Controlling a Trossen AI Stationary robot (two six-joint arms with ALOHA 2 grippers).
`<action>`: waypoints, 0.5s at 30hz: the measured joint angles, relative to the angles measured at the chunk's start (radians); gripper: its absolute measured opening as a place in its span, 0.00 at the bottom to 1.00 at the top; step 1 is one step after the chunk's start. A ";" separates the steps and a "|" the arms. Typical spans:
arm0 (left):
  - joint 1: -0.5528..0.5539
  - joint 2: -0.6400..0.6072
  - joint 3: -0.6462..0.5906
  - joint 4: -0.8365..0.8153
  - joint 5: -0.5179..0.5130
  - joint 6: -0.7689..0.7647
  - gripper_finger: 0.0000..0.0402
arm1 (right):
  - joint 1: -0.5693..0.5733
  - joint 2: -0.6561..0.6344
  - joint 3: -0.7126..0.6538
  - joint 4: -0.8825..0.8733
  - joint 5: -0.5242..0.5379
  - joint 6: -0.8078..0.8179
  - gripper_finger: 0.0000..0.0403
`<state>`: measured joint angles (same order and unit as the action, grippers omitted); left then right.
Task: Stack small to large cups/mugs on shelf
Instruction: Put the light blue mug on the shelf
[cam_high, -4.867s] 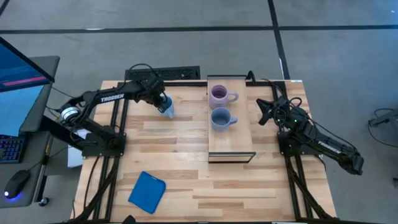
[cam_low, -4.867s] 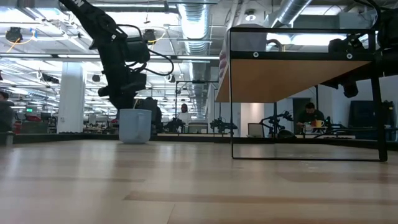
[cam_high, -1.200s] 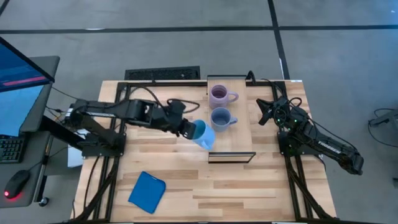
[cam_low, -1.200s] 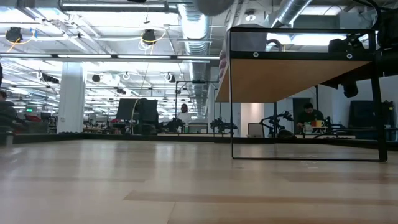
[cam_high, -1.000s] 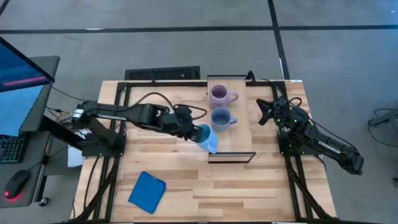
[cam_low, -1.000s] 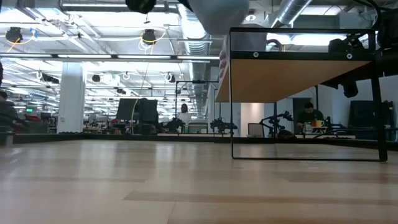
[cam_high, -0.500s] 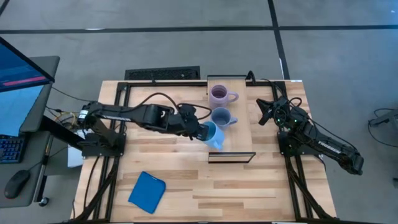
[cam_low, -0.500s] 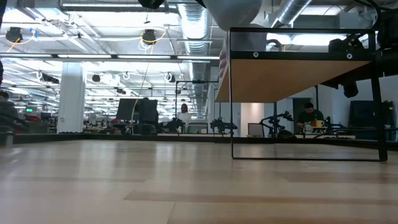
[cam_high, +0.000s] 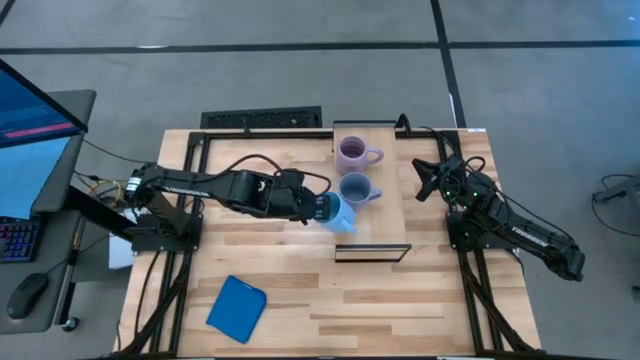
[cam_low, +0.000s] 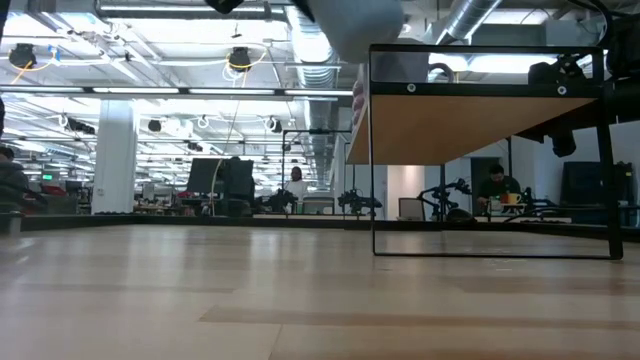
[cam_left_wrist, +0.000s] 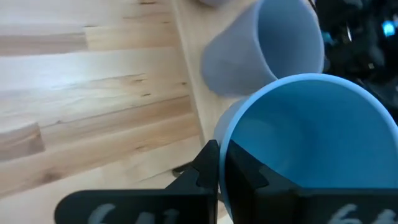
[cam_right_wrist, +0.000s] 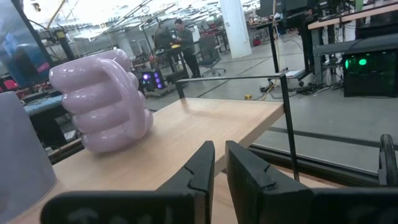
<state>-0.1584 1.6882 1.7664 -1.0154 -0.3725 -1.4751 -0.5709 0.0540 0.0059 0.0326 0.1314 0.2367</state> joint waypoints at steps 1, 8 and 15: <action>-0.001 0.000 0.000 -0.004 -0.008 -0.021 0.00 | 0.000 0.000 0.000 0.000 0.000 0.000 0.16; -0.001 0.000 0.000 -0.008 -0.026 -0.140 0.00 | 0.000 0.000 0.000 0.000 0.000 0.000 0.16; -0.026 0.045 0.000 0.000 0.002 -0.189 0.00 | 0.000 0.001 0.000 0.000 0.000 0.000 0.16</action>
<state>-0.1846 1.7331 1.7660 -1.0153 -0.3703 -1.6637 -0.5709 0.0555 0.0059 0.0326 0.1314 0.2366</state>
